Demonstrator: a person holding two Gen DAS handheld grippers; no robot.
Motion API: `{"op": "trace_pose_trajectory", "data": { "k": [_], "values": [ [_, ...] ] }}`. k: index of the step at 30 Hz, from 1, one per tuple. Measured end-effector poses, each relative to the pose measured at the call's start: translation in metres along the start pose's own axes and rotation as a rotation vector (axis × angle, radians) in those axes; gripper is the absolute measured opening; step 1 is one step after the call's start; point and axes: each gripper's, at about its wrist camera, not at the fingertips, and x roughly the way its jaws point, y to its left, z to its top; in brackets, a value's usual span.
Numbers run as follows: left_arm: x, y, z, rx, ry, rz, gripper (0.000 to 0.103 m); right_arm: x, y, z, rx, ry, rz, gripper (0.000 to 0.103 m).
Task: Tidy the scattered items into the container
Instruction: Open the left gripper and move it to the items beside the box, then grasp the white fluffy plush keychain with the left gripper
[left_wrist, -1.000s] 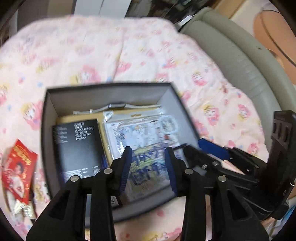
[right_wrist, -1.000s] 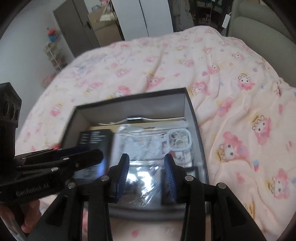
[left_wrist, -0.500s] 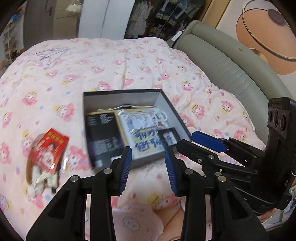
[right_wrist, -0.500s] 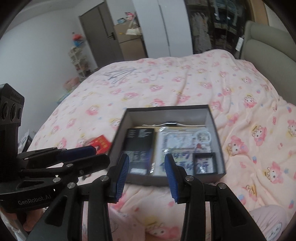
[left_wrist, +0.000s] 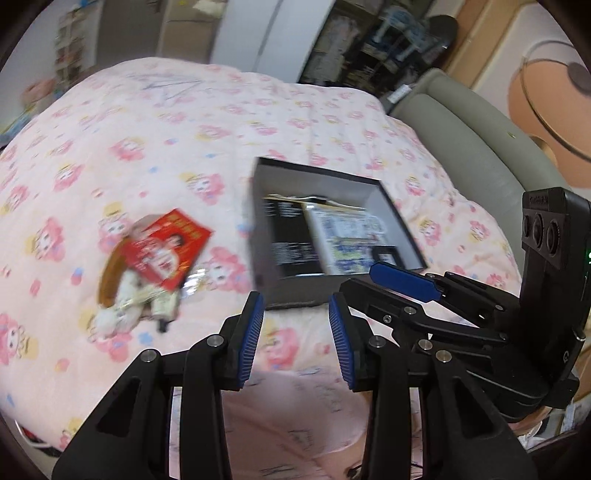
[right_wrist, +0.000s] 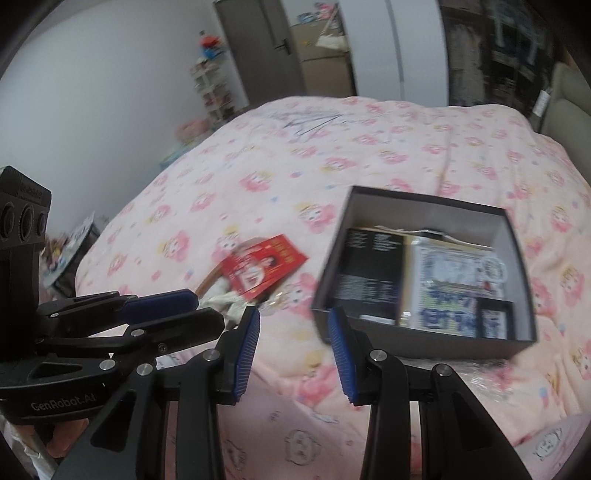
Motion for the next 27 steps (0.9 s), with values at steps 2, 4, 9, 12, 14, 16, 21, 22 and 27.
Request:
{"op": "trace_pose_trajectory", "data": {
  "k": [2, 4, 9, 12, 14, 16, 21, 22, 27],
  "values": [
    [-0.002, 0.017, -0.003, -0.028, -0.001, 0.008, 0.037, 0.014, 0.013, 0.003, -0.022, 0.024, 0.02, 0.036],
    [-0.003, 0.036, -0.006, -0.06, -0.003, 0.014, 0.037, 0.027, 0.025, 0.005, -0.042, 0.049, 0.042, 0.036],
    [0.0, 0.082, -0.012, -0.141, -0.006, 0.03, 0.038, 0.066, 0.05, 0.011, -0.082, 0.122, 0.119, 0.036],
    [0.01, 0.112, -0.015, -0.237, -0.011, 0.049, 0.038, 0.088, 0.051, 0.017, -0.108, 0.16, 0.167, 0.036],
    [0.021, 0.137, -0.019, -0.296, 0.003, 0.074, 0.038, 0.105, 0.041, 0.023, -0.06, 0.19, 0.149, 0.036],
    [0.032, 0.162, -0.025, -0.358, 0.027, 0.074, 0.038, 0.124, 0.033, 0.025, -0.024, 0.236, 0.156, 0.036],
    [0.061, 0.209, -0.041, -0.464, 0.085, 0.091, 0.038, 0.165, 0.04, 0.019, -0.049, 0.335, 0.182, 0.036],
    [0.066, 0.215, -0.043, -0.478, 0.094, 0.095, 0.038, 0.176, 0.043, 0.018, -0.061, 0.355, 0.181, 0.036],
    [0.091, 0.241, -0.053, -0.528, 0.144, 0.145, 0.04, 0.218, 0.056, 0.018, -0.113, 0.434, 0.171, 0.036]
  ]
}}
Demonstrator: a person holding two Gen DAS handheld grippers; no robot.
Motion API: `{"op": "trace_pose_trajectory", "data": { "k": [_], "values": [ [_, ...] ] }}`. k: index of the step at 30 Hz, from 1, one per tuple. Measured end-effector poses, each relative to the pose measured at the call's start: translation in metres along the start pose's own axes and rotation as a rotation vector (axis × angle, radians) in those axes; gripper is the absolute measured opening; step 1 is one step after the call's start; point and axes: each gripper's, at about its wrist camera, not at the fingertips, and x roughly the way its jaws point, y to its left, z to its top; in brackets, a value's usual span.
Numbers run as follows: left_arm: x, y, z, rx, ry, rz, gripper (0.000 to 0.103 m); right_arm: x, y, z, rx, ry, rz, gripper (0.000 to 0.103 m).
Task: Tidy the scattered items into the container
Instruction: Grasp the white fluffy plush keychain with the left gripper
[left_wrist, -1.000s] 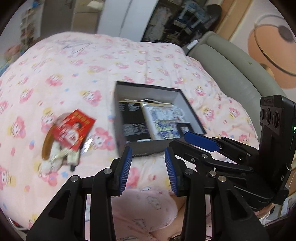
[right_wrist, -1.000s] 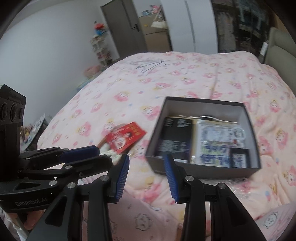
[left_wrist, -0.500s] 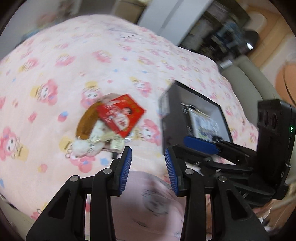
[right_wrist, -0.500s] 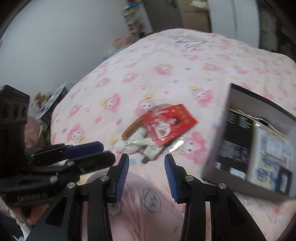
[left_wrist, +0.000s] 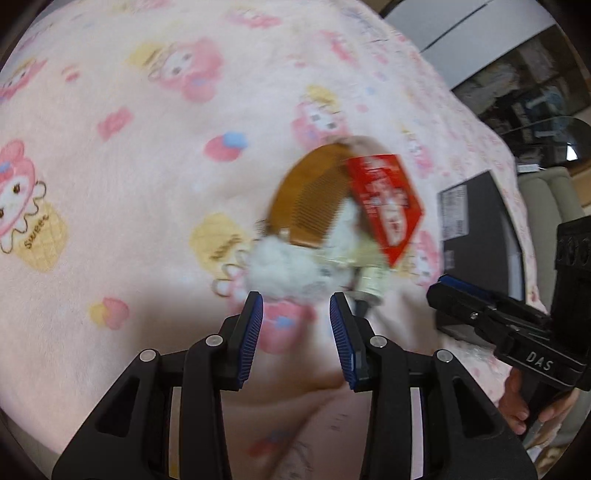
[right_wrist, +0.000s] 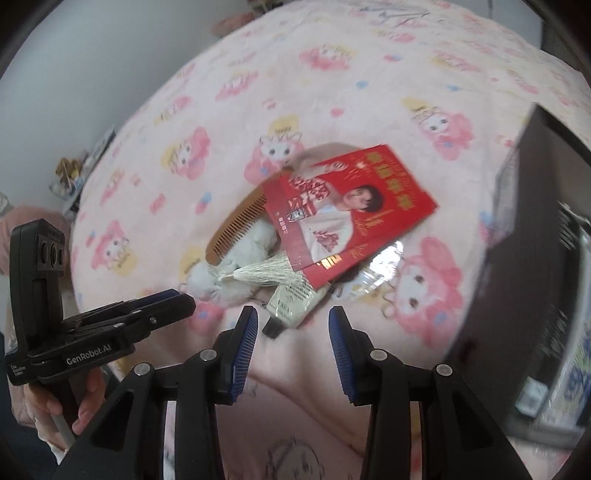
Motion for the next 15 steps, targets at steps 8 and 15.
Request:
{"op": "trace_pose_trajectory", "data": {
  "k": [8, 15],
  "values": [
    [0.019, 0.029, 0.01, -0.107, -0.011, -0.144, 0.047, 0.032, 0.013, 0.035, -0.052, 0.036, 0.075, 0.036],
    [0.033, 0.039, 0.011, -0.159, -0.021, -0.223, 0.047, 0.073, 0.019, 0.055, -0.059, 0.126, 0.152, 0.036]
  ]
}}
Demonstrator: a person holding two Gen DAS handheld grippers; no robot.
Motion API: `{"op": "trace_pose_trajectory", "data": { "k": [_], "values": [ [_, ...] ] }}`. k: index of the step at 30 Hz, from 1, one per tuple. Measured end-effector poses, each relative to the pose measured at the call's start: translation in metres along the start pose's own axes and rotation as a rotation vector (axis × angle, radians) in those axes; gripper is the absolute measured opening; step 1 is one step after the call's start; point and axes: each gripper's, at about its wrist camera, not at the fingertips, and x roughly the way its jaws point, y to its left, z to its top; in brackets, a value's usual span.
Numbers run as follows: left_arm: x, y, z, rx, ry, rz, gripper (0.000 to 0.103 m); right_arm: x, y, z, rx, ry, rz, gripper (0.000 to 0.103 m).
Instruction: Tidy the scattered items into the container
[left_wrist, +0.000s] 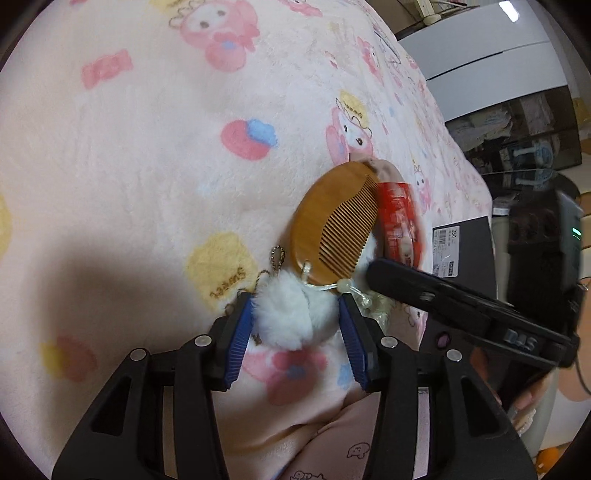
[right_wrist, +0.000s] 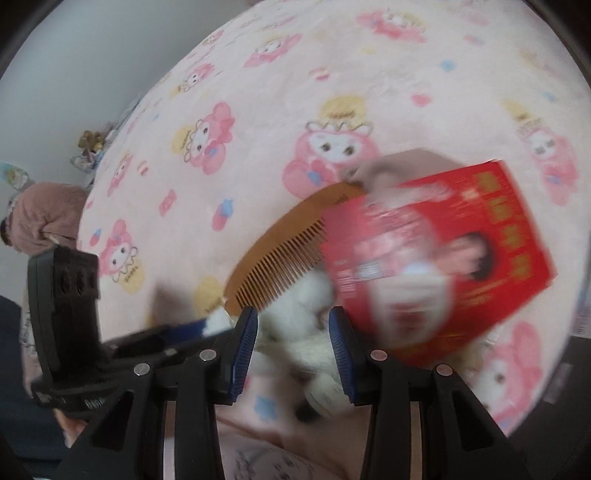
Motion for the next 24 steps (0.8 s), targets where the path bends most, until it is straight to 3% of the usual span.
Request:
{"op": "trace_pose_trajectory", "data": {
  "k": [3, 5, 11, 24],
  "values": [
    [0.0, 0.004, 0.002, -0.021, 0.0, -0.012, 0.045, 0.02, -0.007, 0.005, 0.026, 0.08, 0.065, 0.036],
    [-0.004, 0.003, 0.001, -0.022, -0.003, -0.03, 0.04, 0.018, -0.01, 0.005, 0.048, 0.072, 0.11, 0.035],
    [-0.028, -0.024, -0.003, 0.051, -0.026, -0.044, 0.036, -0.013, 0.002, -0.012, 0.045, -0.027, 0.128, 0.032],
    [-0.079, -0.119, -0.037, 0.232, -0.038, -0.144, 0.036, -0.135, 0.011, -0.067, 0.084, -0.318, 0.116, 0.032]
  ]
}}
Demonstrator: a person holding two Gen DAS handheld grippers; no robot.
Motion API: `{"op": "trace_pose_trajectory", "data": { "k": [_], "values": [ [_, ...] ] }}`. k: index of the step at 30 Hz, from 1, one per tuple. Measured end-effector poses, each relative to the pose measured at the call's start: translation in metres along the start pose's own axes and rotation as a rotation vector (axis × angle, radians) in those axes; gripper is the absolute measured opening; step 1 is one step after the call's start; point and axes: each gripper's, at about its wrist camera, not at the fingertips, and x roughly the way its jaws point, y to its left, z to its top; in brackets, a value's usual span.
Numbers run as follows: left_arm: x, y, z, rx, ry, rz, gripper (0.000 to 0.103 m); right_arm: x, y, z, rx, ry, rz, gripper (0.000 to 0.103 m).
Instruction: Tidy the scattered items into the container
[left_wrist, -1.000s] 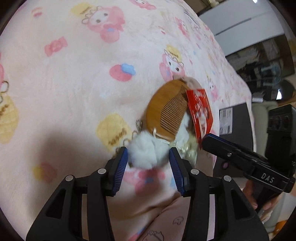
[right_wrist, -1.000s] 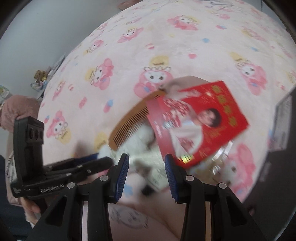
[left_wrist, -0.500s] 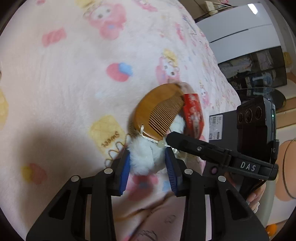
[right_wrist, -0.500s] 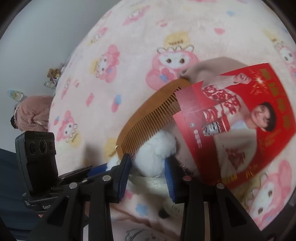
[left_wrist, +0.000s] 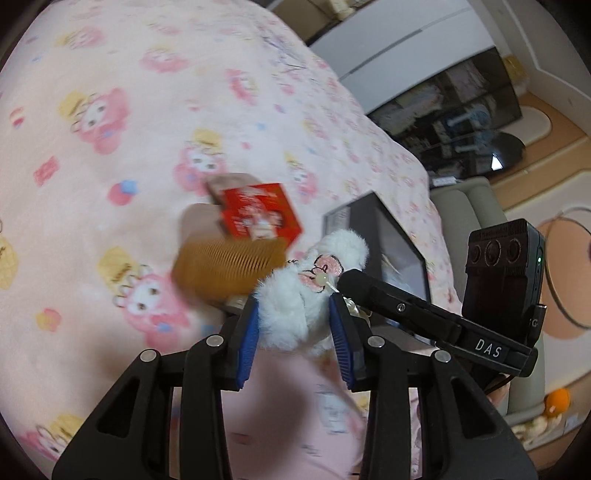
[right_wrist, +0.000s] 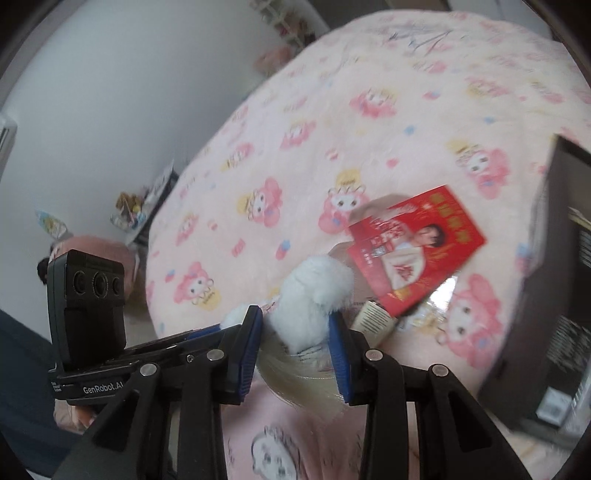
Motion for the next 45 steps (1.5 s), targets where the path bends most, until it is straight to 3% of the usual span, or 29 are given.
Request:
{"op": "trace_pose_trajectory", "data": {
  "k": [7, 17, 22, 30, 36, 39, 42, 45],
  "values": [
    [0.005, -0.049, -0.019, 0.057, 0.028, -0.036, 0.037, -0.058, -0.013, -0.022, 0.058, -0.102, -0.008, 0.032],
    [0.023, -0.087, -0.056, 0.085, 0.086, -0.009, 0.036, -0.091, -0.047, -0.062, 0.148, -0.116, 0.007, 0.032],
    [0.057, -0.12, -0.078, 0.139, 0.19, 0.002, 0.037, -0.119, -0.074, -0.092, 0.226, -0.154, -0.012, 0.032],
    [0.13, -0.169, -0.117, 0.223, 0.35, -0.019, 0.037, -0.164, -0.129, -0.147, 0.357, -0.219, -0.133, 0.032],
    [0.191, -0.167, -0.133, 0.23, 0.447, 0.099, 0.037, -0.162, -0.181, -0.184, 0.483, -0.206, -0.168, 0.032],
    [0.197, -0.165, -0.136, 0.254, 0.434, 0.177, 0.037, -0.156, -0.193, -0.192, 0.501, -0.174, -0.204, 0.032],
    [0.187, -0.163, -0.135, 0.248, 0.414, 0.183, 0.037, -0.158, -0.202, -0.193, 0.511, -0.181, -0.214, 0.032],
    [0.176, -0.163, -0.137, 0.259, 0.369, 0.246, 0.037, -0.157, -0.211, -0.189, 0.503, -0.176, -0.224, 0.032]
  ]
}}
